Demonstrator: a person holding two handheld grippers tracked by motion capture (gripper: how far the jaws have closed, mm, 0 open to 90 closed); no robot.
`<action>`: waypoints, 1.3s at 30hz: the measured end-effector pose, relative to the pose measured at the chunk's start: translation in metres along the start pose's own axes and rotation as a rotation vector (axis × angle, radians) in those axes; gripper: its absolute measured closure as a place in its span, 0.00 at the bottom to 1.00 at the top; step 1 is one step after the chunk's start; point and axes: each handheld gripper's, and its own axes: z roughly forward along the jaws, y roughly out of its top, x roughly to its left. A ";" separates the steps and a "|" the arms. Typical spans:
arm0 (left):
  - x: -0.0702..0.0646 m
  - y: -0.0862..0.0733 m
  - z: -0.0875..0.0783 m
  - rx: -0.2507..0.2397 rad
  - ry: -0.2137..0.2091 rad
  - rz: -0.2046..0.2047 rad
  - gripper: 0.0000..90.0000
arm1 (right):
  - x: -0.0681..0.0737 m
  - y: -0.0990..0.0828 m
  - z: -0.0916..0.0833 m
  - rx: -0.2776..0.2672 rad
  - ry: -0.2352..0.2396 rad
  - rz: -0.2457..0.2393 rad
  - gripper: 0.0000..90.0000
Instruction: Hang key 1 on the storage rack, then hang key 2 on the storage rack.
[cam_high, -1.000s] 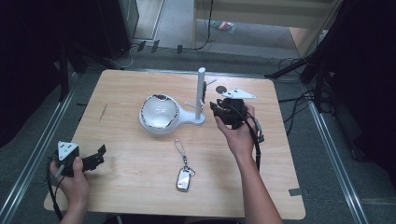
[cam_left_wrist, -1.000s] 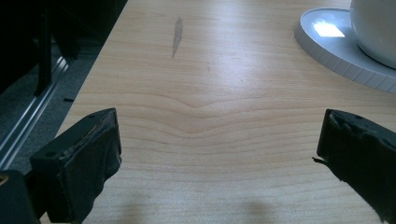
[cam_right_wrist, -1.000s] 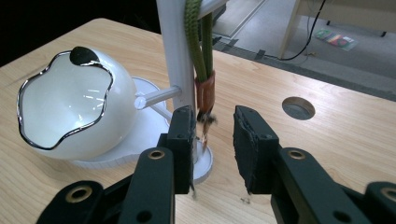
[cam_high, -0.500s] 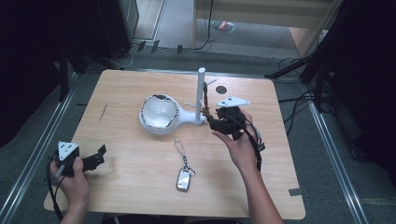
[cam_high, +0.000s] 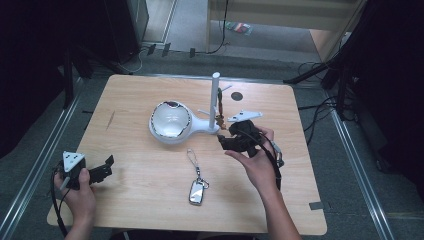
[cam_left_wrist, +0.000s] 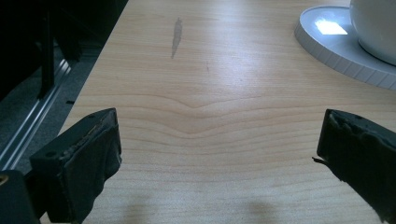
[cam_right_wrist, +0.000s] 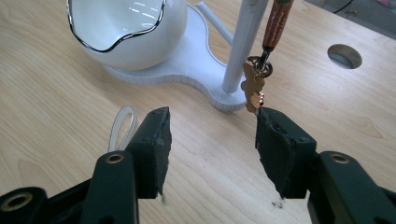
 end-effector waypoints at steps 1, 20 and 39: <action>0.000 0.000 0.000 0.000 0.000 -0.003 0.00 | 0.001 -0.001 0.000 0.007 0.004 0.007 0.49; 0.000 0.000 0.001 0.003 -0.002 -0.005 0.00 | 0.023 -0.005 0.018 0.158 0.034 0.007 0.55; 0.000 0.001 0.001 0.006 -0.004 -0.003 0.00 | 0.046 -0.012 0.047 0.305 0.117 0.055 0.62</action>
